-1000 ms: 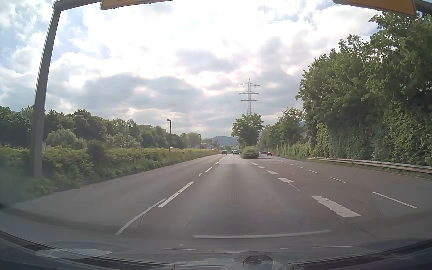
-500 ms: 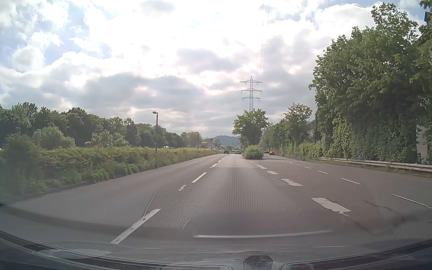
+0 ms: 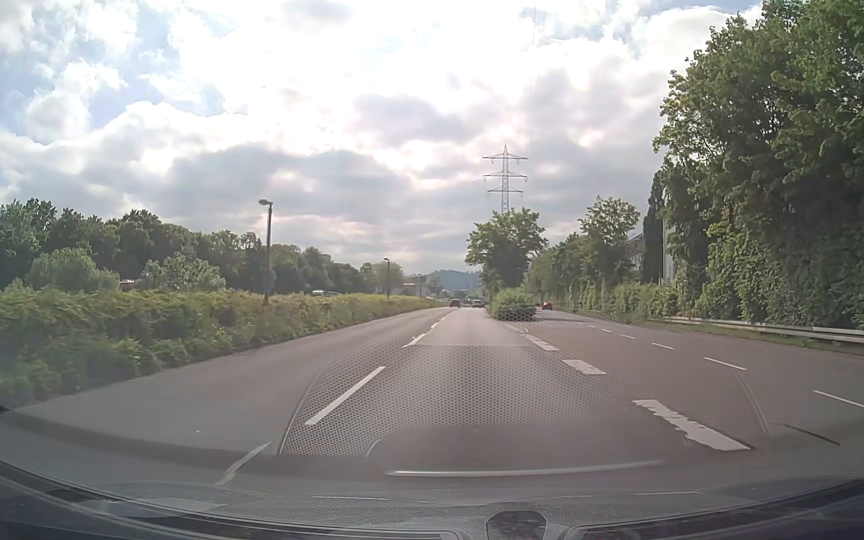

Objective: Follow the waypoints while adhering to traffic rules and regulations

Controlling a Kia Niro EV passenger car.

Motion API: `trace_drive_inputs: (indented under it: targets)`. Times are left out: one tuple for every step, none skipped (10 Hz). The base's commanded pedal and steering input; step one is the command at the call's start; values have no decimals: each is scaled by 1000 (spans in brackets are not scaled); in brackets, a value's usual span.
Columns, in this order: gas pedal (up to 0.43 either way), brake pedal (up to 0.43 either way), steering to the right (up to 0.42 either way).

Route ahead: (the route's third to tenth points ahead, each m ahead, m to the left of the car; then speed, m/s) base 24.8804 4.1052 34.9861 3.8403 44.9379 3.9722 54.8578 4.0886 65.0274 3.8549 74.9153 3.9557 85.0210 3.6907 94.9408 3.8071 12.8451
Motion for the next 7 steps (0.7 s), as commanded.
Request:
trace_drive_inputs:
  targets:
    - [110,0,-1]
    - [110,0,-1]
    - [110,0,-1]
    - [110,0,-1]
    - [110,0,-1]
    - [110,0,-1]
    - [110,0,-1]
